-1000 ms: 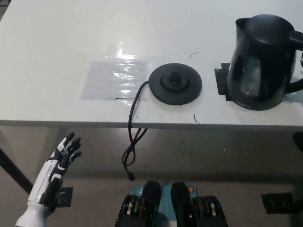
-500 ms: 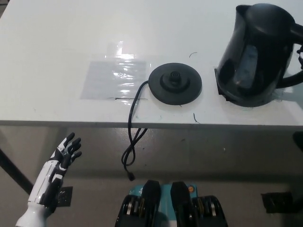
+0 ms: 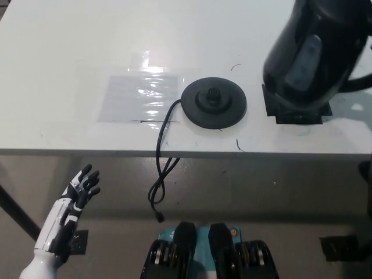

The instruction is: A kettle and its base are kept separately on the desk infront of the robot and the robot uses its right hand to lift the kettle by its handle and places it on its base to align it correctly.

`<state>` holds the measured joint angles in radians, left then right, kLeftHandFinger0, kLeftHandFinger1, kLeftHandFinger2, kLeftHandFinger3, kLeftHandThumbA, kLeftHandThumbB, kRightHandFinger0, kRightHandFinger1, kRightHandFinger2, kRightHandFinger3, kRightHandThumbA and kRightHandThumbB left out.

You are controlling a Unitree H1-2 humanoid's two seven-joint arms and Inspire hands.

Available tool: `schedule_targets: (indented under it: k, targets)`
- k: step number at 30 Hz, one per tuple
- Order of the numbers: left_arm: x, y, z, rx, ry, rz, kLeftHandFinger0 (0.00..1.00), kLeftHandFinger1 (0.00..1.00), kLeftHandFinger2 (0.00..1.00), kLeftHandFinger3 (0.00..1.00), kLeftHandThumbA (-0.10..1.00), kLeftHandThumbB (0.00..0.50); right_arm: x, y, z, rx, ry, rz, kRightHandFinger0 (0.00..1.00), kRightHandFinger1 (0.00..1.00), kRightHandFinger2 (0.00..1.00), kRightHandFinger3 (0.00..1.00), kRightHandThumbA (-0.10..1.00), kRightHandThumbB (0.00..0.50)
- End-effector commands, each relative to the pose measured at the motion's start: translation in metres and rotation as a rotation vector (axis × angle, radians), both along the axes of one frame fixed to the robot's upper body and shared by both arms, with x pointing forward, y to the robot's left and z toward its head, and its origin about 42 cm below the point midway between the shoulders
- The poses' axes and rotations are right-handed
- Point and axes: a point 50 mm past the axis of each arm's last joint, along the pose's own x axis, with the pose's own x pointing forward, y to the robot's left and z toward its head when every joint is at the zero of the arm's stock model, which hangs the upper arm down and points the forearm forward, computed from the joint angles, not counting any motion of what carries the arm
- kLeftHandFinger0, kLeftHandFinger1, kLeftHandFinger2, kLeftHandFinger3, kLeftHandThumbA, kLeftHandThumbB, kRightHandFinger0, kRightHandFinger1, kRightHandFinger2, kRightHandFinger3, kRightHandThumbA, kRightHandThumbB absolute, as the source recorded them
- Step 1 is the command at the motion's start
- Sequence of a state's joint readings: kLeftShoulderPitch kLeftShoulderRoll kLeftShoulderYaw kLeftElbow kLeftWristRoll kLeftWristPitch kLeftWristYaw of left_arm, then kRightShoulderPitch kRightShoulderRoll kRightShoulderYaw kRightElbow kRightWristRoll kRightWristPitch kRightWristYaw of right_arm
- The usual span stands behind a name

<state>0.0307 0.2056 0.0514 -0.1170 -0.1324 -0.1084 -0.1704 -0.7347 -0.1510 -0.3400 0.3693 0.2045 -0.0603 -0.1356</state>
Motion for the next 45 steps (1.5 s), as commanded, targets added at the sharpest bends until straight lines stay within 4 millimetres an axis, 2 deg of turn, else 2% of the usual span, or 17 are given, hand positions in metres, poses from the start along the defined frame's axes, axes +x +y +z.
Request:
schedule_targets:
  k: [1,5,7,8,9,12,17,21,23,28,35,45]
  targets:
    - [0.001,-0.001,0.007,0.013,-0.046,-0.023,1.00,1.00,1.00,1.00,0.85,0.079,0.012,0.029,0.082,0.003,-0.219,0.067,0.00,0.41,0.77,0.83,-0.10,0.066]
    - [0.003,-0.002,0.010,0.019,-0.047,-0.025,1.00,1.00,1.00,1.00,0.86,0.094,0.016,0.059,0.092,-0.005,-0.240,0.107,0.00,0.38,0.79,0.87,-0.10,0.072]
    - [0.002,-0.001,0.010,0.019,-0.048,-0.025,1.00,1.00,1.00,1.00,0.86,0.094,0.017,0.067,0.094,-0.020,-0.240,0.110,0.00,0.39,0.80,0.88,-0.10,0.080]
    - [0.002,-0.001,0.010,0.022,-0.048,-0.025,1.00,1.00,1.00,1.00,0.86,0.097,0.018,0.071,0.095,-0.030,-0.239,0.112,0.00,0.41,0.81,0.86,-0.10,0.086]
    - [0.002,0.000,0.010,0.022,-0.048,-0.025,1.00,1.00,1.00,1.00,0.86,0.099,0.019,0.077,0.095,-0.050,-0.239,0.114,0.01,0.40,0.78,0.77,-0.10,0.099]
    - [0.003,0.000,0.011,0.027,-0.055,-0.031,1.00,1.00,1.00,1.00,0.86,0.104,0.020,0.094,0.097,-0.073,-0.244,0.129,0.00,0.38,0.75,0.72,-0.10,0.103]
    - [0.004,0.000,0.010,0.024,-0.055,-0.032,1.00,1.00,1.00,1.00,0.86,0.109,0.023,0.116,0.096,-0.085,-0.225,0.142,0.00,0.38,0.75,0.76,-0.10,0.089]
    - [0.003,0.000,0.011,0.020,-0.054,-0.029,1.00,1.00,1.00,1.00,0.85,0.107,0.026,0.128,0.091,-0.103,-0.187,0.152,0.00,0.38,0.76,0.77,-0.10,0.101]
    - [0.003,-0.001,0.011,0.020,-0.055,-0.030,1.00,1.00,1.00,1.00,0.85,0.109,0.027,0.133,0.090,-0.122,-0.175,0.144,0.00,0.37,0.74,0.77,-0.10,0.104]
    - [0.002,-0.002,0.011,0.025,-0.054,-0.033,1.00,1.00,1.00,1.00,0.86,0.117,0.029,0.141,0.082,-0.114,-0.160,0.156,0.00,0.33,0.67,0.74,-0.10,0.076]
    - [0.002,-0.002,0.012,0.027,-0.057,-0.035,1.00,1.00,1.00,1.00,0.86,0.115,0.034,0.146,0.075,-0.129,-0.130,0.141,0.00,0.37,0.72,0.79,-0.10,0.082]
    - [0.004,-0.002,0.013,0.024,-0.059,-0.038,1.00,1.00,1.00,1.00,0.86,0.125,0.040,0.147,0.067,-0.156,-0.118,0.130,0.00,0.36,0.71,0.79,-0.10,0.097]
